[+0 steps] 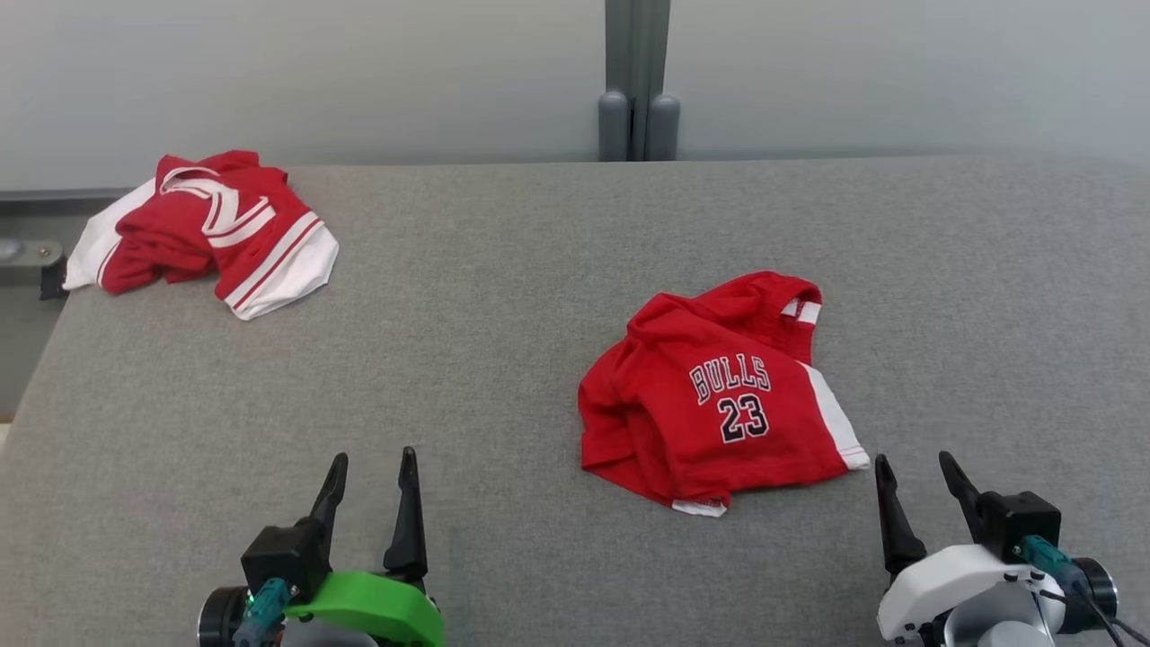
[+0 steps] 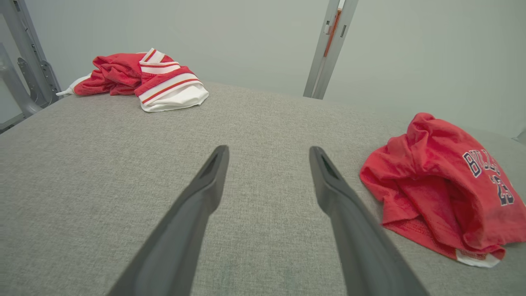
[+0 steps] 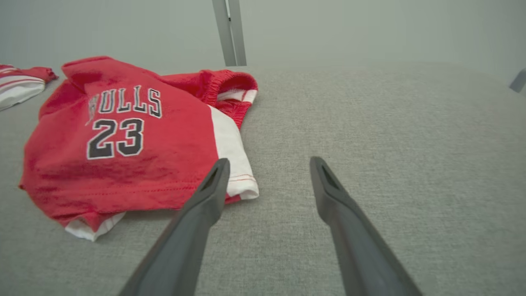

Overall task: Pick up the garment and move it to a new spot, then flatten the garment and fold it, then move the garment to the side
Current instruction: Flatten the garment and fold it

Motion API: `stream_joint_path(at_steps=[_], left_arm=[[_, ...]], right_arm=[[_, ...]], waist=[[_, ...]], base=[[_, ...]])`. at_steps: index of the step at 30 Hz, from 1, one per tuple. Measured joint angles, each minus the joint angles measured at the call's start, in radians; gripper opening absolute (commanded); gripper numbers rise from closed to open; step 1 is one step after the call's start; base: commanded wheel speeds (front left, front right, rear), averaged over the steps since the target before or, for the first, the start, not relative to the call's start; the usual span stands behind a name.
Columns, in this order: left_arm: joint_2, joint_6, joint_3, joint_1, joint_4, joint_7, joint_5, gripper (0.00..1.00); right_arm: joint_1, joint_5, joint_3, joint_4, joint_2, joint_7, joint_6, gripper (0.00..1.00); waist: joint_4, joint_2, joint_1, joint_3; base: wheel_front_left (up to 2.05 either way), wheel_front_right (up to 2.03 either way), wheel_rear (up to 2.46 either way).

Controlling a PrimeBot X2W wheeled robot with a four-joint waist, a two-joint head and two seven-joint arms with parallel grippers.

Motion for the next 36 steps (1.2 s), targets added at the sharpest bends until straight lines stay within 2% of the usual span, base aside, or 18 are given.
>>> stream_joint_path(at_steps=[11, 12, 15, 19, 27, 31, 36], left_arm=[[0.0, 0.0, 0.006, -0.02, 0.011, 0.0, 0.012, 1.0], [0.0, 0.0, 0.007, -0.021, 0.011, 0.0, 0.012, 1.0], [0.0, 0.0, 0.01, -0.021, 0.012, 0.0, 0.012, 1.0], [0.0, 0.0, 0.016, -0.021, 0.012, 0.0, 0.014, 1.0], [0.0, 0.003, 0.018, -0.02, 0.008, 0.0, 0.016, 1.0], [0.0, 0.003, 0.009, -0.021, 0.006, 0.0, 0.016, 1.0], [0.0, 0.008, 0.005, -0.029, -0.002, 0.0, 0.016, 1.0]], right_arm=[[-0.149, -0.016, -0.029, 0.315, 0.0, 0.0, 0.0, 0.98], [-0.156, -0.004, -0.018, 0.324, 0.0, 0.0, 0.0, 0.59], [-0.166, 0.026, 0.012, 0.314, 0.001, 0.0, 0.0, 0.0], [-0.157, 0.063, 0.052, 0.264, 0.0, 0.0, 0.0, 0.0], [-0.101, 0.149, 0.205, 0.054, 0.0, 0.0, 0.0, 0.0], [-0.096, 0.178, 0.326, -0.029, -0.001, 0.0, 0.0, 0.0], [-0.147, 0.207, 0.518, -0.014, 0.0, 0.0, 0.0, 0.0]], waist=[[0.096, 0.0, 0.0, 0.04], [0.103, 0.0, 0.0, 0.041], [0.117, 0.0, 0.0, 0.041], [0.119, 0.0, 0.0, 0.036], [0.103, 0.0, 0.0, 0.031], [0.109, 0.0, 0.0, 0.033], [0.136, 0.0, 0.0, 0.04]], base=[[0.0, 0.0, 0.0], [0.0, 0.0, 0.0], [0.0, 0.0, 0.0], [0.0, 0.0, 0.0], [0.0, 0.0, 0.0], [0.0, 0.0, 0.0], [0.0, 0.0, 0.0]])
